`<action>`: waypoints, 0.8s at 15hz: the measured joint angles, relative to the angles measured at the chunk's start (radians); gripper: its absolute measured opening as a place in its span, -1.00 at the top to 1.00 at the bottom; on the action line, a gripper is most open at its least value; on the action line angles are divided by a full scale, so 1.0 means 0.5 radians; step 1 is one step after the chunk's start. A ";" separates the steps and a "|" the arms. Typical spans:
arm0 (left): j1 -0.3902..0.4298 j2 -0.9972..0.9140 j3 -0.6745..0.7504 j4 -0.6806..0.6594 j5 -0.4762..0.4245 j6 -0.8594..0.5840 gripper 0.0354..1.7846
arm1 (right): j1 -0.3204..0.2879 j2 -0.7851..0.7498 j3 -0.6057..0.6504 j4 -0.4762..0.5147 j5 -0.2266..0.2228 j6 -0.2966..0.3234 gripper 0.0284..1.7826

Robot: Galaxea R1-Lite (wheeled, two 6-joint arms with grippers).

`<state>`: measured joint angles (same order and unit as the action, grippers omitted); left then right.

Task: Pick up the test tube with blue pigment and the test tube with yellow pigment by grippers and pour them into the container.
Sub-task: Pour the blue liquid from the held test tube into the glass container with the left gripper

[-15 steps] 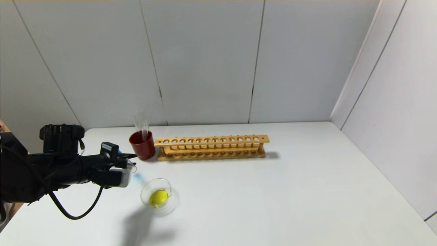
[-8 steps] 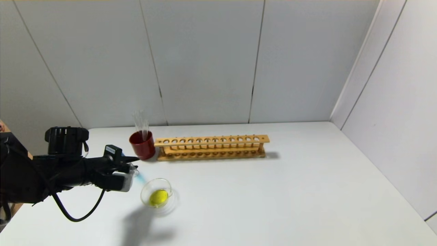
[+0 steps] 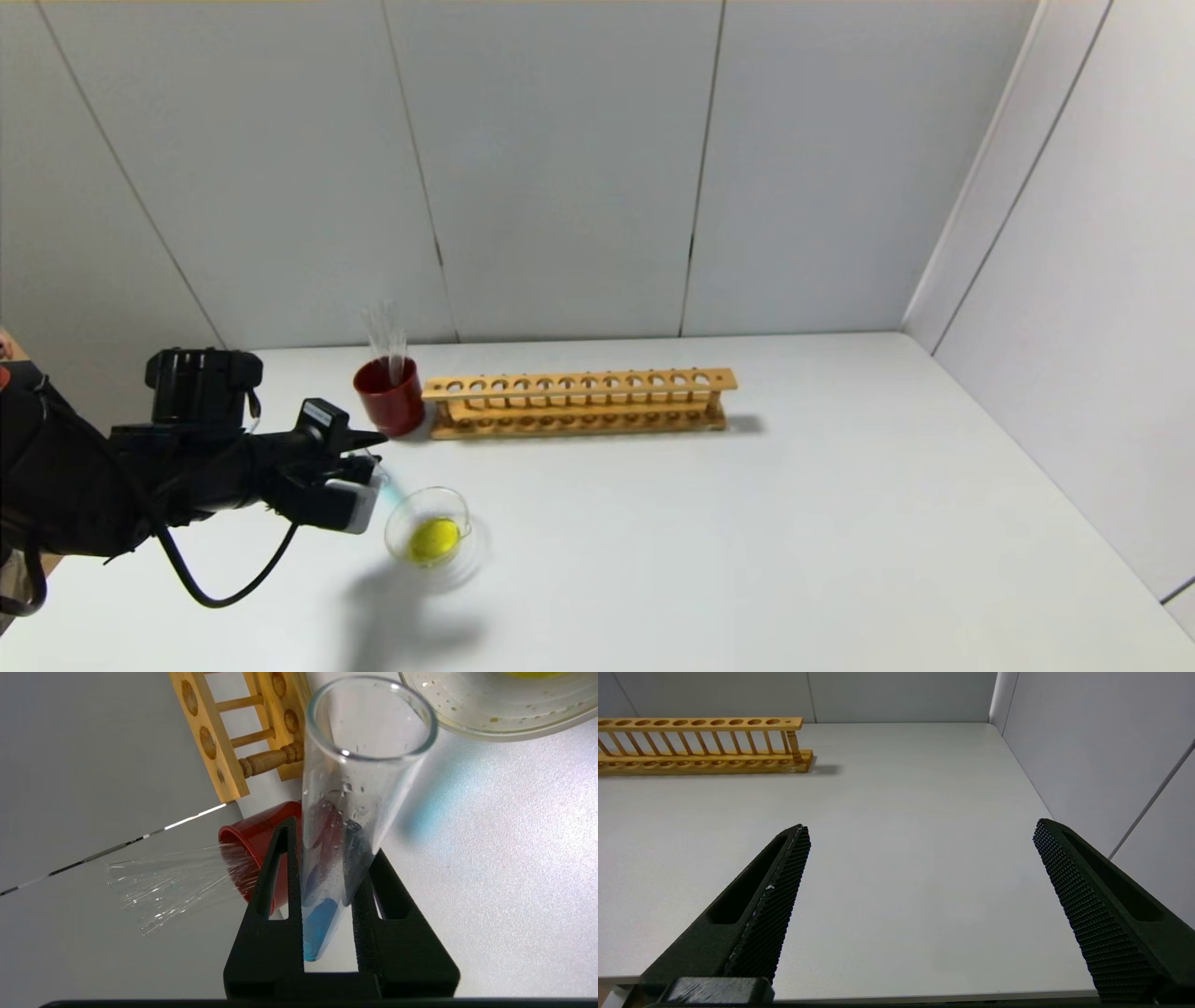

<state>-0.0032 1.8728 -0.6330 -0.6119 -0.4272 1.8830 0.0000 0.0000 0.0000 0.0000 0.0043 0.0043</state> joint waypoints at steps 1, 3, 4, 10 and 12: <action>-0.020 0.000 0.002 -0.001 0.033 0.004 0.65 | 0.000 0.000 0.000 0.000 0.000 -0.001 -0.96; -0.060 -0.005 0.011 -0.030 0.077 0.006 0.65 | 0.000 0.000 0.000 0.000 0.000 -0.001 -0.96; -0.077 -0.005 0.017 -0.072 0.103 0.006 0.65 | 0.000 0.000 0.000 0.000 0.000 0.000 -0.96; -0.116 -0.003 0.089 -0.128 0.206 0.004 0.65 | 0.000 0.000 0.000 0.000 -0.001 -0.001 -0.96; -0.117 -0.005 0.109 -0.130 0.206 0.007 0.65 | 0.000 0.000 0.000 0.000 0.000 -0.001 -0.96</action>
<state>-0.0615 1.8704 -0.5787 -0.6768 -0.3243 1.8864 0.0000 0.0000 0.0000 0.0000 0.0043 0.0036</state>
